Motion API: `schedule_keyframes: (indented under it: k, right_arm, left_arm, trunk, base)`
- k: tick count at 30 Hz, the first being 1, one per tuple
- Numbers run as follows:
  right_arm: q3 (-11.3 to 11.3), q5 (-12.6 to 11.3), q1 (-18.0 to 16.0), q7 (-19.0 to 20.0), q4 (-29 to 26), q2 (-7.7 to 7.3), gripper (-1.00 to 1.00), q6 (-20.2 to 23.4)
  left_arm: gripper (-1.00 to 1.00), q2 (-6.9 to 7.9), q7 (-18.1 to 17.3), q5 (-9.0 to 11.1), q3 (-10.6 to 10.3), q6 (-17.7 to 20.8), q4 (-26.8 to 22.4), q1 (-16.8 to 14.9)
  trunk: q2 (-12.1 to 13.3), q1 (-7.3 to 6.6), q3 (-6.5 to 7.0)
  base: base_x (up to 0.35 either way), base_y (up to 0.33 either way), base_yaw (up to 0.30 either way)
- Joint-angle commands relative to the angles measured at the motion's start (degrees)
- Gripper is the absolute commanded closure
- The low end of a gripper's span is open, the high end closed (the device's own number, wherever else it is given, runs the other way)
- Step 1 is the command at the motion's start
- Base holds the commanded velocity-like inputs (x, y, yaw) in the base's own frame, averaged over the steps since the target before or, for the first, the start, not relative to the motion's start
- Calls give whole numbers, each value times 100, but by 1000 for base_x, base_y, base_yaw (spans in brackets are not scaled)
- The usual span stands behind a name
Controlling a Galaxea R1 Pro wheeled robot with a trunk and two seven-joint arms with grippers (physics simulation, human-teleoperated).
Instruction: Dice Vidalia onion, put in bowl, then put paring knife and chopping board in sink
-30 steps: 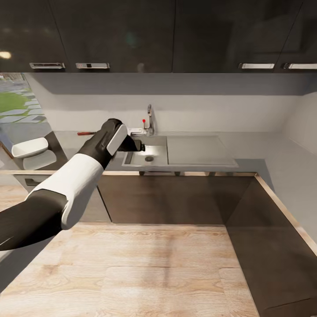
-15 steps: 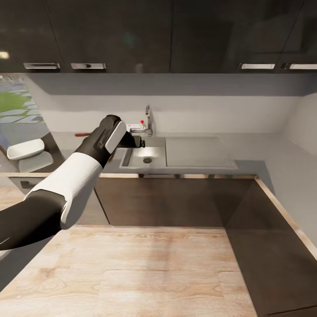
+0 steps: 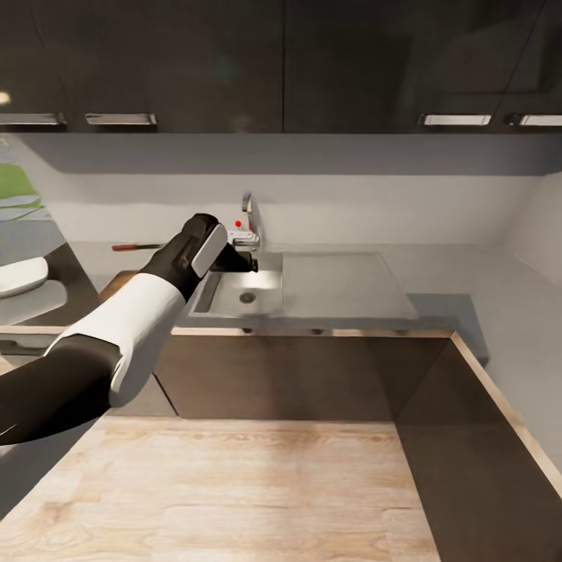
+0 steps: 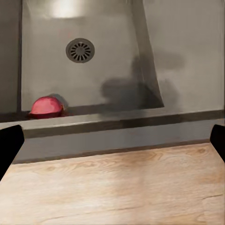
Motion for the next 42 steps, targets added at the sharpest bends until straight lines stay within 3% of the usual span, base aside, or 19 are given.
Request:
schedule_keyframes:
  k: [1, 17, 28, 42]
  right_arm:
    - [48, -28, -4, -23, 2, 2, -100, -13]
    - [48, -20, -4, -23, 2, 12, -100, -12]
    - [48, -23, -4, -23, 2, 16, -100, -12]
    - [48, -27, -4, -17, 2, 12, -100, -9]
  left_arm:
    - [-100, 6, 52, 61, -26, 12, 7, -7]
    - [-100, 65, 58, 61, -27, 0, 47, 14]
    - [-100, 69, 61, 55, -33, -12, 91, 28]
    - [-100, 52, 52, 52, -45, -17, 251, 29]
  trunk:
    - [-10, 6, -11]
    - [-10, 6, -11]
    - [-10, 6, -11]
    - [-10, 6, -35]
  base:
    - [286, -182, 0]
    - [268, -66, 45]
    - [23, 0, 228]
    - [0, 0, 16]
